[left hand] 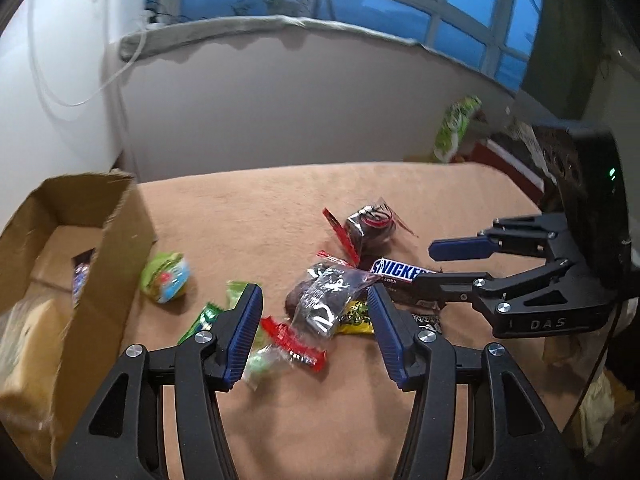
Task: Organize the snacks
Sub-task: 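Grasp a Snickers bar with the right gripper while the left grasps the wrapped pastry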
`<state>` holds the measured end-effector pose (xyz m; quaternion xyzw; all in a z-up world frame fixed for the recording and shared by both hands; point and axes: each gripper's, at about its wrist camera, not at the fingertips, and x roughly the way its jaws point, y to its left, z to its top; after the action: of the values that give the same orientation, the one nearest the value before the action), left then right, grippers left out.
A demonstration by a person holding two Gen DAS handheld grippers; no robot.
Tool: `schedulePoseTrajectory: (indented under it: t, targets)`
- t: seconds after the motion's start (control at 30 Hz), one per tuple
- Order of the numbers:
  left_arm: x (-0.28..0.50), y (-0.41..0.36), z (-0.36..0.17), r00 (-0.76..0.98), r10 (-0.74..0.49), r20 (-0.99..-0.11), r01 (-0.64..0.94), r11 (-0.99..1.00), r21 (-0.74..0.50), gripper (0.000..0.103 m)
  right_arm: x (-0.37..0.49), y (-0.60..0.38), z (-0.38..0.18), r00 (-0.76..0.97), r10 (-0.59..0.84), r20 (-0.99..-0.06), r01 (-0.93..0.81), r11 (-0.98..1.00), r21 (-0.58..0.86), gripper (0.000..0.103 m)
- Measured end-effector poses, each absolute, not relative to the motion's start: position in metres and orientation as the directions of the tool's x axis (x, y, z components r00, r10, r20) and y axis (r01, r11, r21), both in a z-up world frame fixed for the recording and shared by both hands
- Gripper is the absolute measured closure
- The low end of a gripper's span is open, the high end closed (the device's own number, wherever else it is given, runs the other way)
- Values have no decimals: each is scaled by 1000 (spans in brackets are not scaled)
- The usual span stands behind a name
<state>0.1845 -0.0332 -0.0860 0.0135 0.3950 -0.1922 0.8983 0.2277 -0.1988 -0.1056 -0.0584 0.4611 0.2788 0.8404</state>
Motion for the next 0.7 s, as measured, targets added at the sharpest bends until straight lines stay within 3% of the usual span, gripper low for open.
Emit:
schedulePoseTrajectory:
  t: [0.43,0.53,0.63,0.7]
  targets:
    - [211,-42,-110,549,-352,-758,380,913,-149,49,238,-190,-126,383,416,-825,-556,817,153,56]
    - [209,-44,-109,557,-350,-753,378,914,-145,56,239,-188,-125,384,418,-823,-559,815,154,57]
    - [211,-43,-108,566,-342,-750,368,919,-141,67,239,-189,-126,381,422,-823,-559,814,158,71]
    - [210,-43,-107,568,-341,-749,365,920,-142,68,239,-189,-126,379,420,-825,-558,815,158,72]
